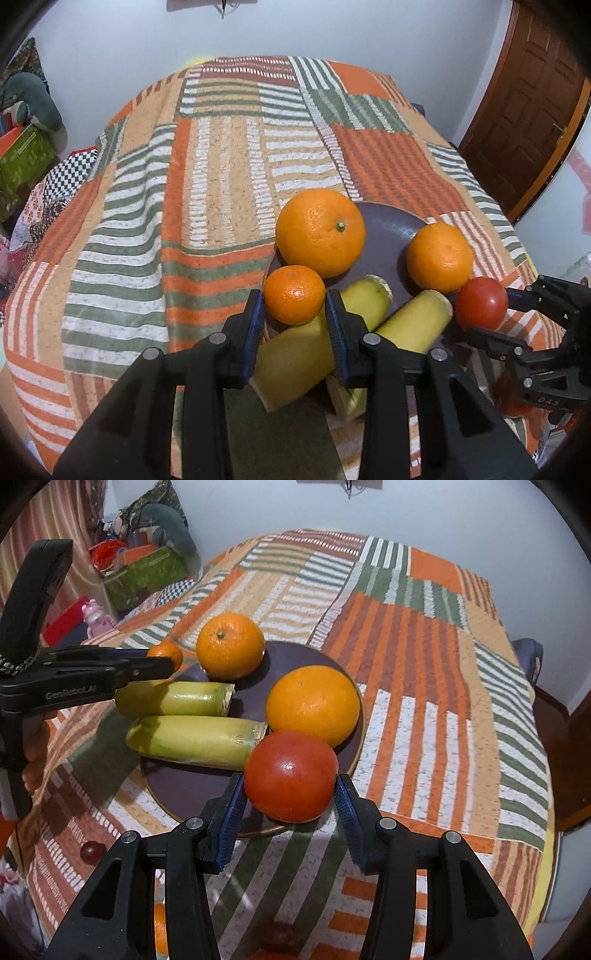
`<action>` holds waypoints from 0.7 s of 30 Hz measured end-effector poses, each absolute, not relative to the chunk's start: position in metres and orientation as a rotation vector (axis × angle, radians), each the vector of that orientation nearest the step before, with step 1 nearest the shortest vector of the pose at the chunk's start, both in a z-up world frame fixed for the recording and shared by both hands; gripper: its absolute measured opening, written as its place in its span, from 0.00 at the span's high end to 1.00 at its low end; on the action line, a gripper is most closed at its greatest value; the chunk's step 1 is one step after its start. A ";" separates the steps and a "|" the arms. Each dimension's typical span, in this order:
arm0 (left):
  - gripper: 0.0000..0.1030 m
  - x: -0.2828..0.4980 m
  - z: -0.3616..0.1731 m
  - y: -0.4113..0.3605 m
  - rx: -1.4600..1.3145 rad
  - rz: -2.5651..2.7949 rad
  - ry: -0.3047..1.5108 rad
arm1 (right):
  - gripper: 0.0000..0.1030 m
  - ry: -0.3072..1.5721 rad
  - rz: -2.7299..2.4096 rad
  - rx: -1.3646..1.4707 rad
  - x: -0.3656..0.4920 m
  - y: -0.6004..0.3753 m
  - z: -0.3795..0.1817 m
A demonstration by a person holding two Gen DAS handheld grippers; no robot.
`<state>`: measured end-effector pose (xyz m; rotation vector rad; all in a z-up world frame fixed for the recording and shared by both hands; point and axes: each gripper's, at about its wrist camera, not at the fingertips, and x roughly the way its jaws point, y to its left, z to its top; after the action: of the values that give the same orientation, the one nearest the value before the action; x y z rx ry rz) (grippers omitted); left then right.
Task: Organize fruits
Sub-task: 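Place the tomato on the plate with the right tool while the left tool places the tangerine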
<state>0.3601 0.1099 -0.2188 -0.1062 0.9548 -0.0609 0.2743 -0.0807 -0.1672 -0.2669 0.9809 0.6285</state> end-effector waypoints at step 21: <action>0.51 0.310 -0.173 0.087 -0.103 -0.099 0.893 | 0.42 0.874 0.628 -0.235 0.245 -0.094 -0.125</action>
<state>0.3103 0.0873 -0.1728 -0.1031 0.8932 -0.0990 0.2447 -0.0944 -0.1249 -0.2354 0.8744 0.6283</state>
